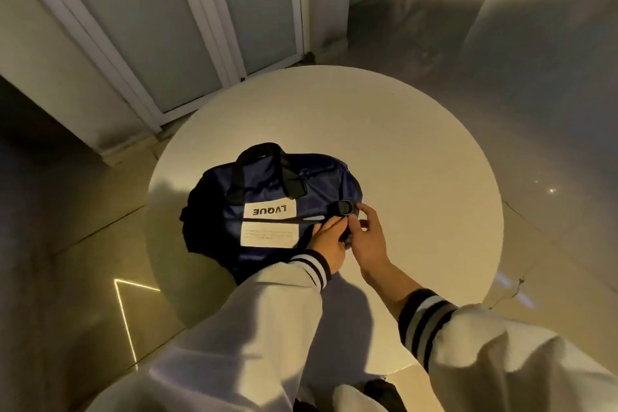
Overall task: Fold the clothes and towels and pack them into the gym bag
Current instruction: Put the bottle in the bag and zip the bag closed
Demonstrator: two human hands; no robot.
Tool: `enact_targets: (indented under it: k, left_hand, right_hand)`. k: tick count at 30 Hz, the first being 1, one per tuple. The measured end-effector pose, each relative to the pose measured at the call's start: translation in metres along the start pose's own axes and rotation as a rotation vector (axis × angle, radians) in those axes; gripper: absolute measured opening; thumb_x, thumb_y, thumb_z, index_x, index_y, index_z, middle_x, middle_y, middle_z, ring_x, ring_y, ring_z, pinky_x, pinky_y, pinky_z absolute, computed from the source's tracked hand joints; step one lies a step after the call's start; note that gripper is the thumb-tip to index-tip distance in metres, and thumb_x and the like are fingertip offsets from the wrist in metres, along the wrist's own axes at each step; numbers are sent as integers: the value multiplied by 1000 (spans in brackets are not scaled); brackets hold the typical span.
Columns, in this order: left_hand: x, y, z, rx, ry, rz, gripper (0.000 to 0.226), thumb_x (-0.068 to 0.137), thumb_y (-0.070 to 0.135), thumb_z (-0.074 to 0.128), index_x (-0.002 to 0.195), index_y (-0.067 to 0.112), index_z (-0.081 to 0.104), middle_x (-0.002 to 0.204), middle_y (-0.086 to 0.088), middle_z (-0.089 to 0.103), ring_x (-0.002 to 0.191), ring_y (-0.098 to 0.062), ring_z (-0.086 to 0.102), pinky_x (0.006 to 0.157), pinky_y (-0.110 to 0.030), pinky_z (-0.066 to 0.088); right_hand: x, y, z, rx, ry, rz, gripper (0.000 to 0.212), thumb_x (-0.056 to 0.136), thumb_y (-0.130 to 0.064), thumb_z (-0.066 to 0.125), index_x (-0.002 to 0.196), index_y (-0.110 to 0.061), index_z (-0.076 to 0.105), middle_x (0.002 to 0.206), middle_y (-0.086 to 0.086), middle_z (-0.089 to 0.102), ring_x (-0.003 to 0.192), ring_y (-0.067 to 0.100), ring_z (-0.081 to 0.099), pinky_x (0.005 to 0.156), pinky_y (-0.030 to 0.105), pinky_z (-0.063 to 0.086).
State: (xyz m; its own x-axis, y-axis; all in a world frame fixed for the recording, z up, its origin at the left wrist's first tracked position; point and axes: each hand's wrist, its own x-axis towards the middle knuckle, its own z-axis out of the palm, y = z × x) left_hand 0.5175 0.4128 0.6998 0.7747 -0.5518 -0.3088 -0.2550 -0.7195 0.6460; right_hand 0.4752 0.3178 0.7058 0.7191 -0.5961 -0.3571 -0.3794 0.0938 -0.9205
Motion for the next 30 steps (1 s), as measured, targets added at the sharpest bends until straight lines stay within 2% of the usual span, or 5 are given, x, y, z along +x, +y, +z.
enact_targets:
  k: [6, 12, 20, 26, 30]
  left_hand:
    - [-3, 2, -4, -168, 18, 105, 50, 98, -6, 44, 144, 12, 51, 155, -4, 37, 143, -19, 34, 118, -18, 19]
    - [-41, -73, -41, 221, 321, -227, 46, 95, 16, 50, 136, 36, 52, 154, 8, 34, 142, -21, 23, 120, -38, 13]
    - [-69, -153, -86, 210, 137, -438, 71, 98, 14, 50, 156, 38, 18, 167, 1, -11, 153, -30, 6, 119, -39, 21]
    - [-62, -183, -105, 324, 124, -375, 48, 97, 15, 48, 144, 26, 43, 156, 3, 27, 136, -29, 35, 112, -34, 27]
    - [-58, -191, -90, -124, 337, -440, 33, 100, 6, 46, 132, 12, 47, 98, -11, 57, 85, -25, 57, 79, -36, 47]
  right_hand:
    - [-9, 3, -15, -160, 224, -190, 7, 99, -20, 52, 105, -24, 53, 99, 6, 60, 87, 19, 60, 79, 39, 51]
    - [-37, -1, 47, -228, -192, -220, 16, 101, -17, 53, 105, -26, 65, 97, -10, 68, 88, 2, 61, 77, 15, 45]
    - [-40, 5, 124, -239, -411, -51, 19, 100, -11, 55, 111, -17, 70, 116, 2, 68, 112, 17, 60, 107, 31, 43]
    - [-47, 4, 180, -262, -538, 31, 25, 102, -14, 52, 122, -16, 67, 122, 5, 68, 112, 21, 62, 105, 32, 46]
    - [-56, 9, 192, -277, -513, 48, 26, 100, -10, 54, 124, -12, 66, 120, 7, 68, 111, 22, 64, 102, 31, 48]
